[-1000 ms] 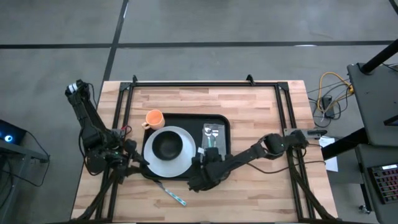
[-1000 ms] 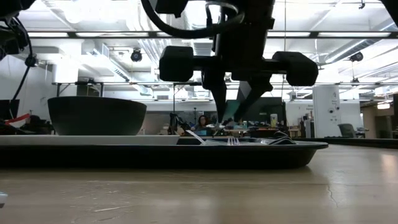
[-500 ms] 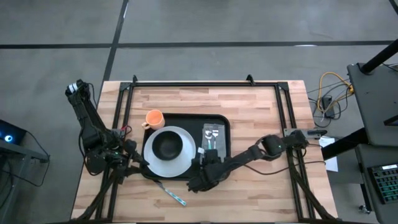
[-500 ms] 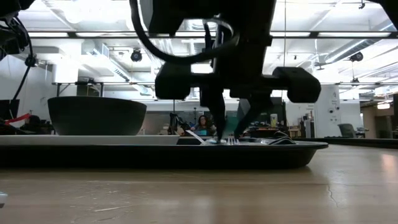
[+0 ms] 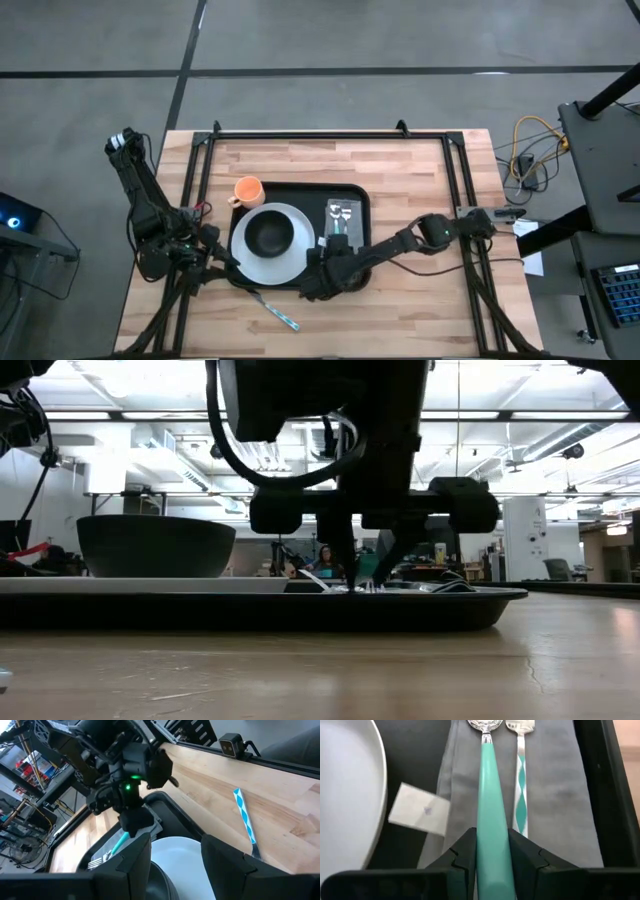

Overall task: Set up tray
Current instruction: Put the green spoon on the gray napkin to the left of the green fork, then put the green knife on the gray napkin to the right of the green spoon

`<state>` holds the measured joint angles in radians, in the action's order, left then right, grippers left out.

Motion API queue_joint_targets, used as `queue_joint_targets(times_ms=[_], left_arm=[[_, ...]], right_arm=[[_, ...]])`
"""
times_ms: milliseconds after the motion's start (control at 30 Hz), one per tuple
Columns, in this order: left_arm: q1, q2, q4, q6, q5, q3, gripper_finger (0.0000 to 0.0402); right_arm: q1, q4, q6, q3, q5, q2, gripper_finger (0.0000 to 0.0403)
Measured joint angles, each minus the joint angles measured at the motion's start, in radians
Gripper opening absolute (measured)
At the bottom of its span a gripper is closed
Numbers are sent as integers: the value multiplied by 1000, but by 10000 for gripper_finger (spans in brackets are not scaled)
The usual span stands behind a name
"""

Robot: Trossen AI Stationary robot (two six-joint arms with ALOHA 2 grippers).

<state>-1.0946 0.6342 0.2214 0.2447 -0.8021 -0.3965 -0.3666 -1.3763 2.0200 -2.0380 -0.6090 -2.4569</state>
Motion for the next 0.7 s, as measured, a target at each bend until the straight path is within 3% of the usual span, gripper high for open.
queue_joint_targets(times_ms=[700], left_arm=[[0, 0, 7, 0, 0, 2, 155]], right_arm=[[22, 25, -69, -3, 7, 0, 123]])
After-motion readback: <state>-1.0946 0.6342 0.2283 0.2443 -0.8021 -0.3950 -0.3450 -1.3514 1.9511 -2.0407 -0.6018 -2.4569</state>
